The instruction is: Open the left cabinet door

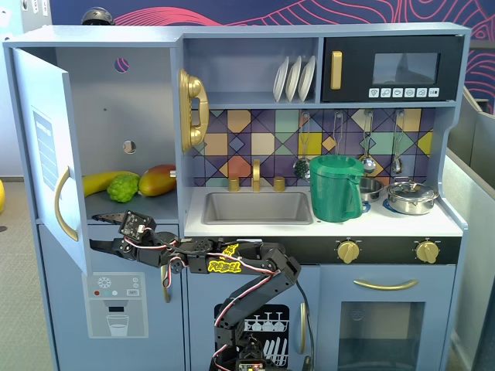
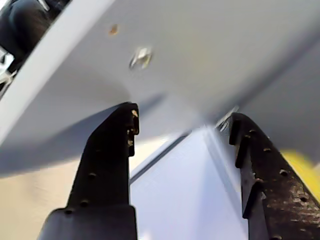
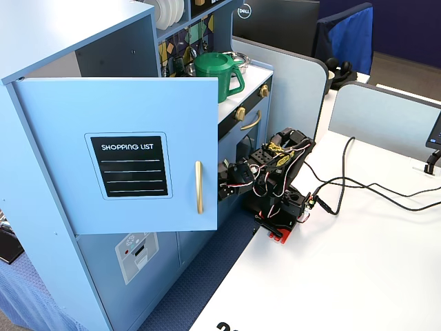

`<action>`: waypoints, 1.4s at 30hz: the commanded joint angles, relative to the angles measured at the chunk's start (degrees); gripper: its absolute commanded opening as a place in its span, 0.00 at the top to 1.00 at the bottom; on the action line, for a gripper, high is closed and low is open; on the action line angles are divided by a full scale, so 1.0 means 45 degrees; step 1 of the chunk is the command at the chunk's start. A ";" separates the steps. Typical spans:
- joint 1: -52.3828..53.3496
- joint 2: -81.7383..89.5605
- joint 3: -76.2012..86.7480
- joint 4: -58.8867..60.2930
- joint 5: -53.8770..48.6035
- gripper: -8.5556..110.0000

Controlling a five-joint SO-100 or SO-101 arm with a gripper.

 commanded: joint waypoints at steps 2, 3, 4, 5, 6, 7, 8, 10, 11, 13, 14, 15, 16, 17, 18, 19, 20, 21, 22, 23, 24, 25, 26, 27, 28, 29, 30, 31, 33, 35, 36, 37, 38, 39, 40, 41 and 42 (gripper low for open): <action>0.5020 0.1777 0.0332 0.2676 0.2422 0.80; 0.6270 0.2207 0.0508 0.3789 0.3105 0.80; 0.7500 0.2617 0.0645 0.4980 0.3887 0.80; 0.8711 0.3047 0.0645 0.6543 0.4746 0.80; 0.9805 0.3320 0.0547 0.8164 0.5488 0.80; 1.0840 0.3438 0.0488 0.9609 0.6055 0.81; 1.1777 0.3496 0.0469 1.0820 0.6504 0.81; 1.3242 0.3457 0.0332 1.3379 0.7070 0.81; 1.3867 0.3398 0.0332 1.4375 0.7266 0.81; 1.4766 0.3262 0.0391 1.6074 0.7734 0.81; 1.5059 0.3242 0.0371 1.6934 0.8008 0.81; 1.5254 0.3262 0.0371 1.7734 0.8203 0.82; 1.5352 0.3398 0.0430 1.8418 0.8418 0.82; 1.5352 0.3535 0.0508 1.8906 0.8711 0.82; 1.5352 0.3711 0.0645 1.9219 0.8984 0.82; 1.5332 0.3906 0.0820 1.9453 0.9141 0.82; 1.5312 0.4062 0.1016 1.9590 0.9277 0.82; 1.5293 0.4199 0.1152 1.9687 0.9434 0.81; 1.5293 0.4258 0.1289 1.9824 0.9512 0.81; 1.5312 0.4297 0.1465 1.9980 0.9531 0.81; 1.5312 0.4336 0.1660 2.0098 0.9648 0.81; 1.5312 0.4512 0.1953 2.0137 0.9766 0.81; 1.5293 0.4805 0.2344 2.0156 0.9863 0.81; 1.5215 0.5176 0.2676 2.0215 0.9980 0.81; 1.5117 0.5547 0.2949 2.0352 1.0117 0.81; 1.5000 0.5820 0.3184 2.0449 1.0273 0.81; 1.4941 0.6016 0.3418 2.0469 1.0449 0.81; 1.4922 0.6152 0.3613 2.0508 1.0547 0.81; 1.4961 0.6426 0.4023 2.0586 1.0723 0.81; 1.5137 0.6895 0.4492 2.0723 1.0723 0.81; 1.5234 0.7168 0.4746 2.0781 1.0703 0.81; 1.5273 0.7402 0.4961 2.0859 1.0762 0.81; 1.5293 0.7637 0.5176 2.0996 1.0820 0.81; 1.5312 0.7812 0.5371 2.1133 1.0918 0.81; 1.5312 0.7988 0.5547 2.1230 1.1035 0.82; 1.5312 0.8125 0.5703 2.1289 1.1133 0.82; 1.5312 0.8262 0.5879 2.1328 1.1211 0.82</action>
